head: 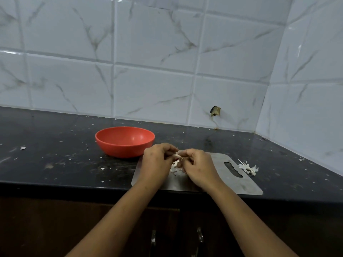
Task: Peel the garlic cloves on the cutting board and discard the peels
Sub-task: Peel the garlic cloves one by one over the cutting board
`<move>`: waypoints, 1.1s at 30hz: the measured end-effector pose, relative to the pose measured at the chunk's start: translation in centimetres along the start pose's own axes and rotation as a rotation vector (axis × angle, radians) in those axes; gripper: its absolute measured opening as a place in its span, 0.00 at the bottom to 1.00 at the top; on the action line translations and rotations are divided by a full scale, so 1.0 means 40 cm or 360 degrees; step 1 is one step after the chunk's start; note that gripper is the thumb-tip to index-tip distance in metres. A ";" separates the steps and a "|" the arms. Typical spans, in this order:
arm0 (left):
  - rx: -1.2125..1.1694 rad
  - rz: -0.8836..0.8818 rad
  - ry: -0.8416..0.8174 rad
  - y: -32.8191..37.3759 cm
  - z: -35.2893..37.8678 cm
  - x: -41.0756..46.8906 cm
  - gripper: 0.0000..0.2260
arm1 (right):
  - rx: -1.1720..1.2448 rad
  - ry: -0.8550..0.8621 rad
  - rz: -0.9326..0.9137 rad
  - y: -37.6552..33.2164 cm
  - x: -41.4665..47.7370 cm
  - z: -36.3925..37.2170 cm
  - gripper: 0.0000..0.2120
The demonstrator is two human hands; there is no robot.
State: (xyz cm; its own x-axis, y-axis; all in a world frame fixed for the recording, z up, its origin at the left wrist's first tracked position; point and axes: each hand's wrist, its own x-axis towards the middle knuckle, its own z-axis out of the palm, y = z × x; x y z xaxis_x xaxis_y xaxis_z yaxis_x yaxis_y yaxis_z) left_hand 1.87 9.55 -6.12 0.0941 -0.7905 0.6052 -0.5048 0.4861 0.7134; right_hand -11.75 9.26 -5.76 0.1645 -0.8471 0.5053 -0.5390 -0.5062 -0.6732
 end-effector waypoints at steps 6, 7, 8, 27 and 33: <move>-0.0167 0.0016 -0.0062 0.007 -0.007 -0.006 0.09 | -0.0257 -0.0205 -0.0079 0.004 0.002 0.001 0.12; -0.0224 -0.0005 -0.0043 0.008 -0.009 -0.006 0.10 | -0.0210 -0.0234 -0.0060 0.004 0.004 -0.001 0.12; -0.0272 -0.0019 -0.0020 0.009 -0.010 -0.007 0.10 | -0.0164 -0.0266 -0.0036 0.004 0.005 -0.004 0.11; -0.0105 0.0035 -0.0104 -0.011 -0.007 0.002 0.08 | 0.0325 -0.0292 0.0119 0.010 0.003 -0.005 0.14; -0.0128 0.0011 -0.0177 -0.009 -0.018 0.002 0.08 | 0.0356 -0.0352 0.0137 0.012 0.004 -0.004 0.15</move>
State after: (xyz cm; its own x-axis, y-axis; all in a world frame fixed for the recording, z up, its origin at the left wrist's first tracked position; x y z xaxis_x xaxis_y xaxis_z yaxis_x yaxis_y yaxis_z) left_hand 2.67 9.59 -6.07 -0.0069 -0.8213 0.5704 -0.4340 0.5164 0.7383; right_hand -12.11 8.90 -5.89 0.3146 -0.8906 0.3283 -0.3677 -0.4332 -0.8229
